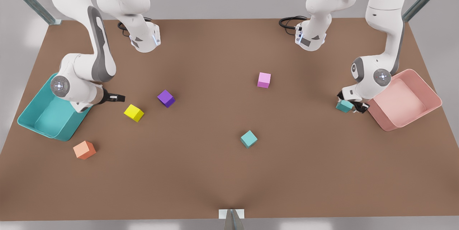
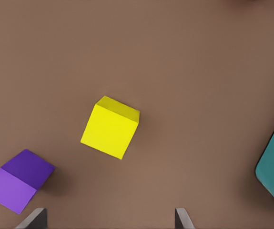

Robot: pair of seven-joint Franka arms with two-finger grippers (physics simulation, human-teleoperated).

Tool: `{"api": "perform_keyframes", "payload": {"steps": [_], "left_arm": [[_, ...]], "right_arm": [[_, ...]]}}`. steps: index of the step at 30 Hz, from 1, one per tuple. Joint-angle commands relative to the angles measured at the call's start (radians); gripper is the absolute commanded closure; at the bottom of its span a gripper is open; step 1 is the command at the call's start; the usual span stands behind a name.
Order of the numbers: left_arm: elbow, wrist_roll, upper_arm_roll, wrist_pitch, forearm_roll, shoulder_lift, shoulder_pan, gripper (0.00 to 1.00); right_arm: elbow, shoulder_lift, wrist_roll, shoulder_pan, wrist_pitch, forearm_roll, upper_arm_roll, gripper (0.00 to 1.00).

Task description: Stack the two blue cubes on top of each other

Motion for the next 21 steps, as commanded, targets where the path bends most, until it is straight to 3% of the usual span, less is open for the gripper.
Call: {"api": "perform_keyframes", "payload": {"steps": [1, 7, 17, 21], "left_arm": [[0.006, 0.152, 0.004, 0.061, 0.002, -0.002, 0.001, 0.00], [0.001, 0.137, 0.029, 0.041, 0.002, 0.004, 0.007, 0.00], [-0.028, 0.054, 0.035, 0.016, -0.011, 0.001, 0.017, 0.00], [-0.042, 0.020, 0.035, 0.021, -0.011, 0.002, 0.024, 0.00]], "right_arm": [[-0.044, -0.014, 0.010, -0.019, 0.306, -0.004, 0.003, 0.00], [-0.041, -0.005, 0.022, -0.007, 0.300, -0.003, 0.003, 0.00], [-0.036, -0.005, 0.076, -0.062, 0.283, -0.004, 0.089, 0.00], [0.039, -0.051, 0.060, -0.073, 0.105, -0.009, 0.081, 0.00]]}}
